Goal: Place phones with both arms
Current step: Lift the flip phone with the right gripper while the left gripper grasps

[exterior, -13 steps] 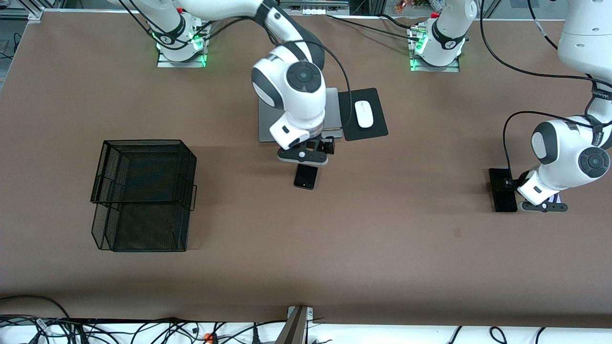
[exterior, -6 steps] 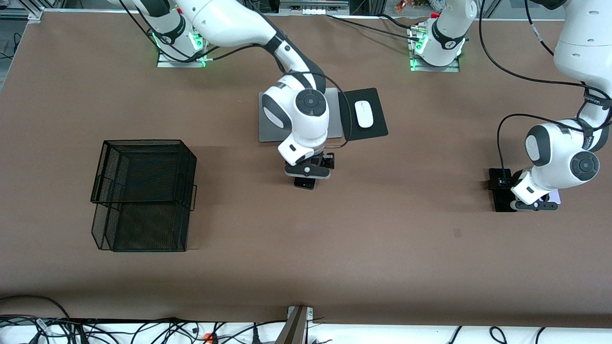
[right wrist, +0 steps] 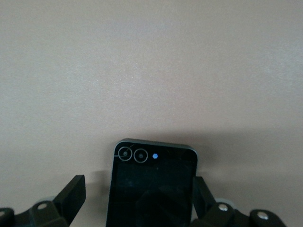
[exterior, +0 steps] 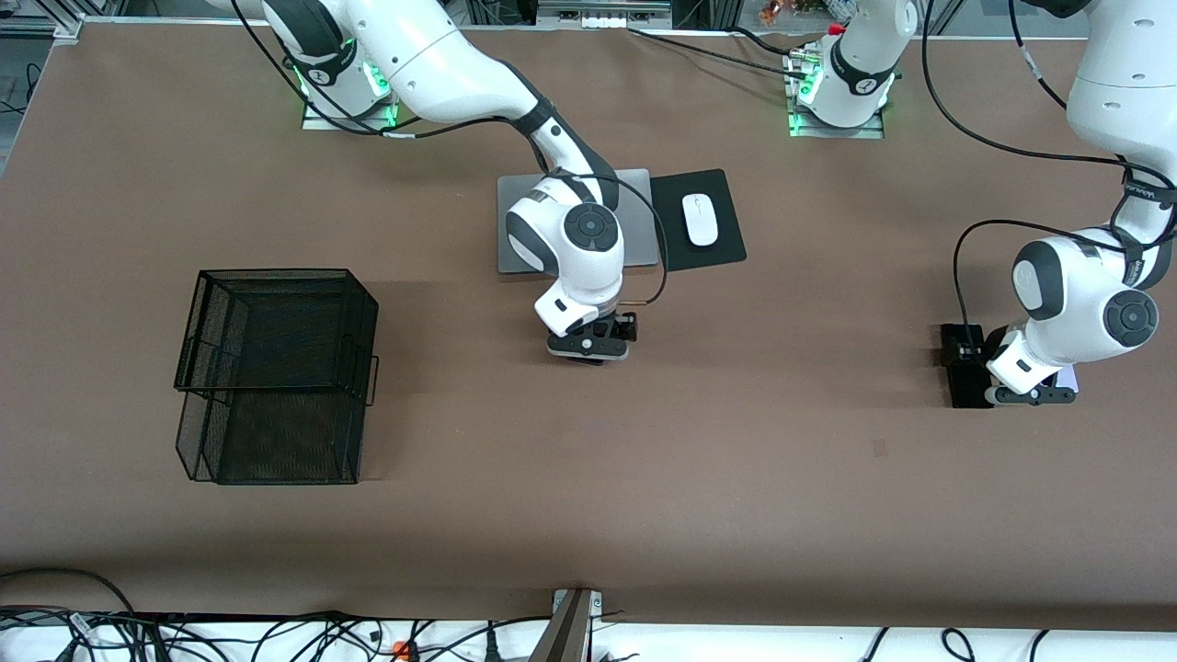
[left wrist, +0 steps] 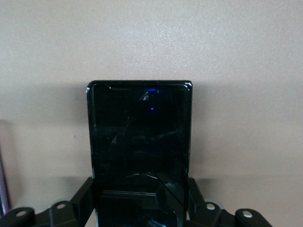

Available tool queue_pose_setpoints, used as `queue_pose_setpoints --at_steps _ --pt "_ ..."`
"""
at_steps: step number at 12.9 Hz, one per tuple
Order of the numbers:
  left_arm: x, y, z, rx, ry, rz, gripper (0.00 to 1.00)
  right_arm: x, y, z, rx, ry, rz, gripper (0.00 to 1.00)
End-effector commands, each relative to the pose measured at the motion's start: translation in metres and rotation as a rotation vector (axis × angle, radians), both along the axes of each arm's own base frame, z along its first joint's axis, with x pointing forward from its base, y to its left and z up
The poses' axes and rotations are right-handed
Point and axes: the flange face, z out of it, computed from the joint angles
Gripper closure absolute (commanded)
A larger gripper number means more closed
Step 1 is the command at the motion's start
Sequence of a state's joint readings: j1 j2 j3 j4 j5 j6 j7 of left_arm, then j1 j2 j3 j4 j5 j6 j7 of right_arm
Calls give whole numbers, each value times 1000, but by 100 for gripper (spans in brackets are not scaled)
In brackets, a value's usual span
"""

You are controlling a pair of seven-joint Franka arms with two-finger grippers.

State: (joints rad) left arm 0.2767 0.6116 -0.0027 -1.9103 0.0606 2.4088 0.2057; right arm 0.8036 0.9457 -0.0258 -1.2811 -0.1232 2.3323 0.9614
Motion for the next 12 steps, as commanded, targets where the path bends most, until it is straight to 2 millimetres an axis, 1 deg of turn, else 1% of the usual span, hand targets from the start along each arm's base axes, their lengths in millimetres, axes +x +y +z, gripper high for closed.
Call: queue_pose_setpoints --at_steps 1,2,3,4,6,7,9,10,12 --pt "4 -5 3 -15 -10 -2 66 -3 1 -6 -10 -15 2 0" --pt "7 -13 12 -24 -6 -11 66 -3 0 -10 -15 -11 2 0" --pt "13 -23 33 -35 14 -16 66 -4 -1 -15 -19 -7 2 0" --pt "20 -37 52 -50 56 -7 66 -3 -2 -15 -20 -7 1 0" --pt "36 -56 86 -68 137 17 66 -2 -4 -16 -23 -6 -1 0" --pt "43 -75 105 -85 192 18 67 -2 -4 -16 -23 -6 -1 0" --pt "53 -107 140 -82 255 74 67 -2 -4 -15 -23 -6 -3 0" --pt "58 -129 156 -74 265 79 67 -2 -5 -17 -25 -4 -3 0" --pt "65 -178 180 -48 272 56 67 -2 -5 -17 -28 -2 -4 0"
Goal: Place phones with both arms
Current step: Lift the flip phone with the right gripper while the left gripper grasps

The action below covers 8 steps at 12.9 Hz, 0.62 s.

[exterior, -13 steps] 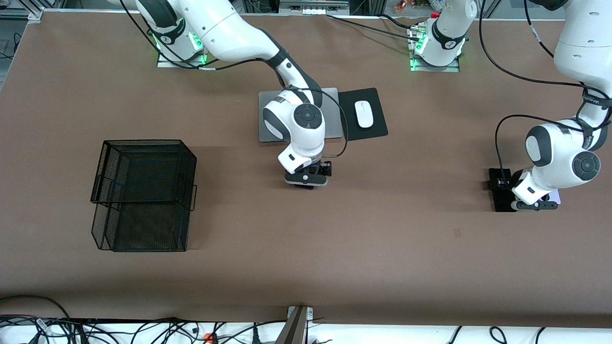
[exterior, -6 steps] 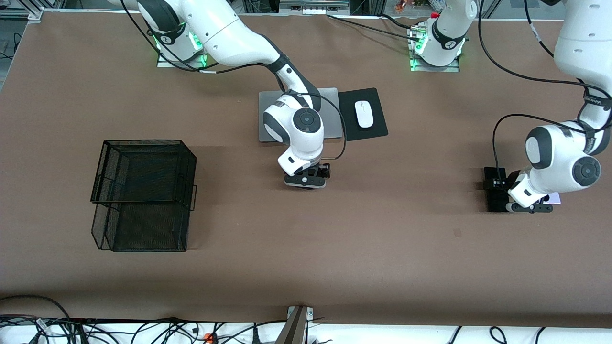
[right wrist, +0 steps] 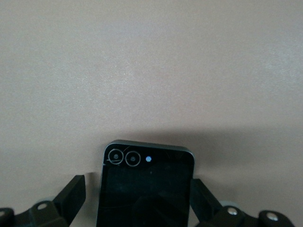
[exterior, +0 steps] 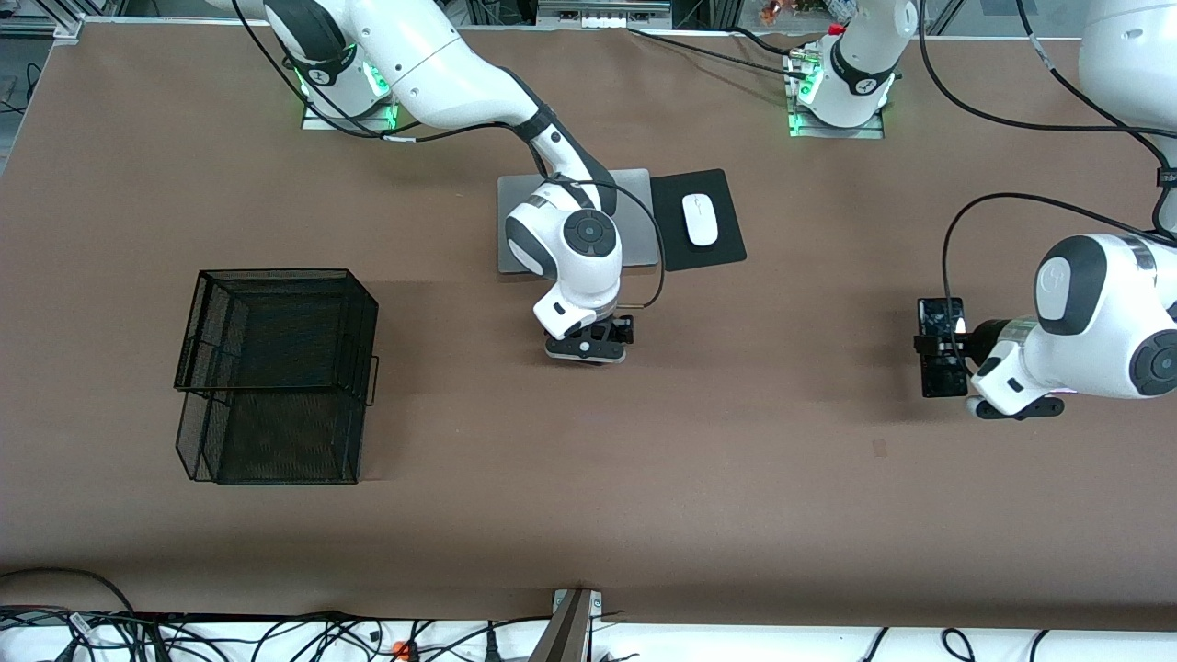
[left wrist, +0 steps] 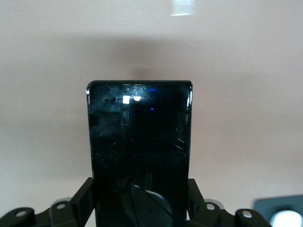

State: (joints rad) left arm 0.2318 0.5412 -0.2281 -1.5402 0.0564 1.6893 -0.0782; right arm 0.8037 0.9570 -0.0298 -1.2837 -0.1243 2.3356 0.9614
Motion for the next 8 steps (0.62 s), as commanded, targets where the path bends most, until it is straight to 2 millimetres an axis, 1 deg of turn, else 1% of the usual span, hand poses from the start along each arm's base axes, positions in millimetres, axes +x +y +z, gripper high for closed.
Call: queue_pose_setpoints --at_steps 1,3,5,6,7,8 --pt "8 -54 30 24 16 -1 67 -3 -2 -8 -20 -5 -1 0" --pt "11 -77 45 29 7 0 67 -1 -8 -11 -31 -4 -7 0" --pt "13 -110 60 30 -18 -29 67 -1 -9 -13 -35 -1 -8 0" --pt "13 -128 64 28 -29 -48 68 -1 -9 -12 -34 -3 -8 0" --pt "12 -155 71 25 -47 -85 73 -1 -9 -13 -33 -3 -7 2" --pt "11 -179 76 30 -62 -103 74 -1 -8 -13 -32 -3 -7 32"
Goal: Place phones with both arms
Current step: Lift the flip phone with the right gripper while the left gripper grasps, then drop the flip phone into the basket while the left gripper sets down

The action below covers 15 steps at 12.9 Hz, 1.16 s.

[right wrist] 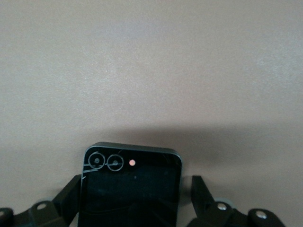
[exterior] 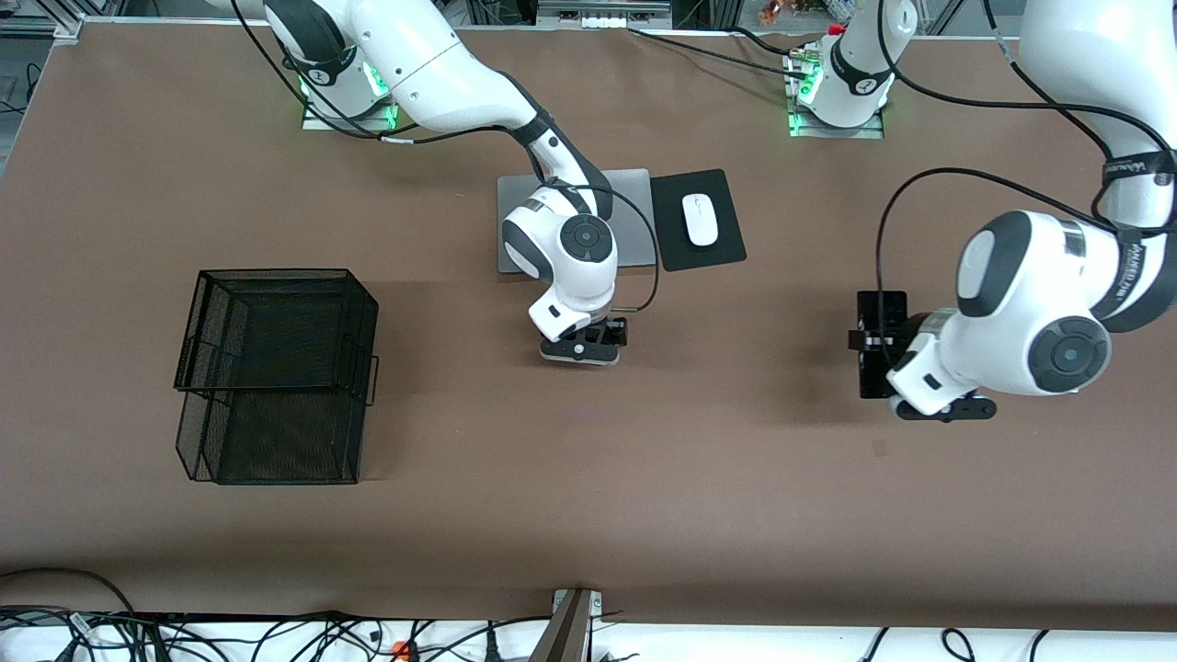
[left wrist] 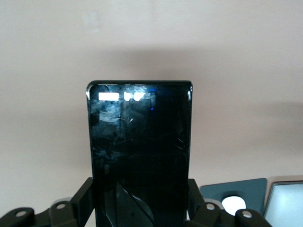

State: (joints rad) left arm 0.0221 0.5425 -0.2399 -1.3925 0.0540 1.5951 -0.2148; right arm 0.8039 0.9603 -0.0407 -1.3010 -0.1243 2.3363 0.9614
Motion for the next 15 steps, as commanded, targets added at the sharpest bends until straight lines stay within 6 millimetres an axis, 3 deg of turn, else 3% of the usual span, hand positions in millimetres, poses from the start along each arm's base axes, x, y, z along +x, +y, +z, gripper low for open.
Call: queue_pose_setpoints --at_steps 1,2,5,9,11,12,15 --pt "0 -53 23 -5 -27 -19 74 -2 0 -2 -12 -11 6 75" --pt "1 -64 22 -1 -31 -4 74 -1 1 1 -9 -13 10 98" --pt "1 -81 24 1 -45 -2 74 10 -4 29 0 -22 2 100" --pt "-1 -110 45 -38 -80 -32 74 36 -42 104 -51 25 14 100" --pt "-1 -122 44 -94 -83 -21 74 47 -69 149 -74 50 39 100" --pt "-4 -141 40 -119 -91 -34 74 53 -87 173 -73 82 45 100" --pt "-10 -194 15 -128 -125 5 74 71 -165 244 -77 170 100 100"
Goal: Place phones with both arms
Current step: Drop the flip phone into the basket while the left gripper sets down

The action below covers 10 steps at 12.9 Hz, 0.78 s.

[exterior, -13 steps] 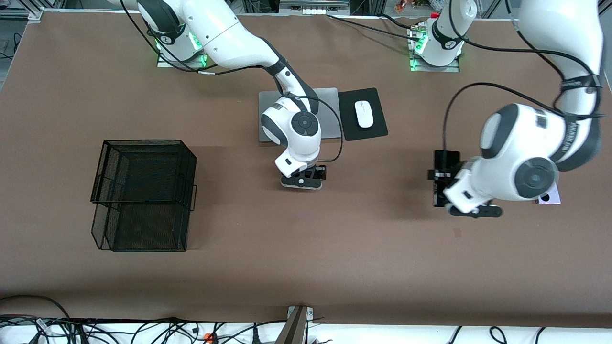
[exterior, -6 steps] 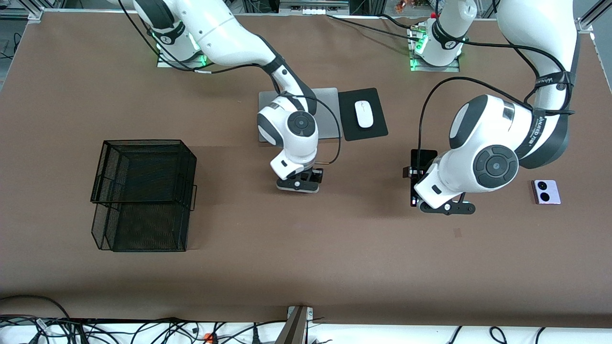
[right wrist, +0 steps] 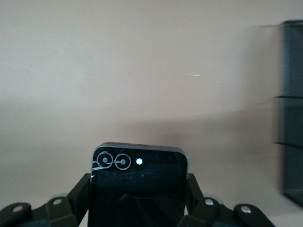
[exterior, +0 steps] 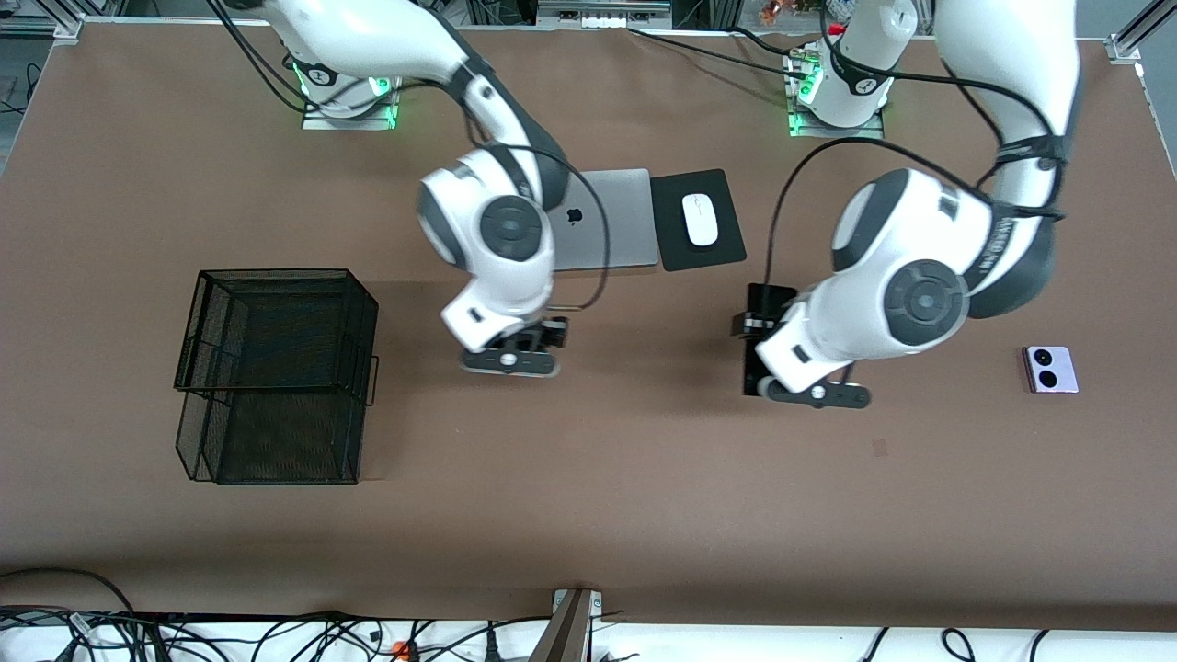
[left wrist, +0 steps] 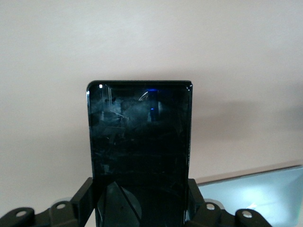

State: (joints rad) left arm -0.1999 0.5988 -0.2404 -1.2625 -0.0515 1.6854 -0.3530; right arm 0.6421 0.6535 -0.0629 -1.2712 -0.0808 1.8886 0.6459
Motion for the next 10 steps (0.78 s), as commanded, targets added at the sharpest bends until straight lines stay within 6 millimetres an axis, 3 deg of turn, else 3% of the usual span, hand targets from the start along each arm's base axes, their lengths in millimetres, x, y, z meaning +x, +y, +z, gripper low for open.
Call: queue_pose_setpoints --at_steps 1,5,7,10 --pt "-9 -61 -24 -10 -17 56 74 1 -76 60 10 78 70 100" --pt "-27 -136 -81 -43 -95 99 74 -12 -192 90 6 119 177 100" --pt "-49 -177 -118 -45 -93 115 74 -15 -256 94 10 119 216 100" --pt "-77 -221 -175 -57 -98 144 72 -31 -357 67 56 99 292 100"
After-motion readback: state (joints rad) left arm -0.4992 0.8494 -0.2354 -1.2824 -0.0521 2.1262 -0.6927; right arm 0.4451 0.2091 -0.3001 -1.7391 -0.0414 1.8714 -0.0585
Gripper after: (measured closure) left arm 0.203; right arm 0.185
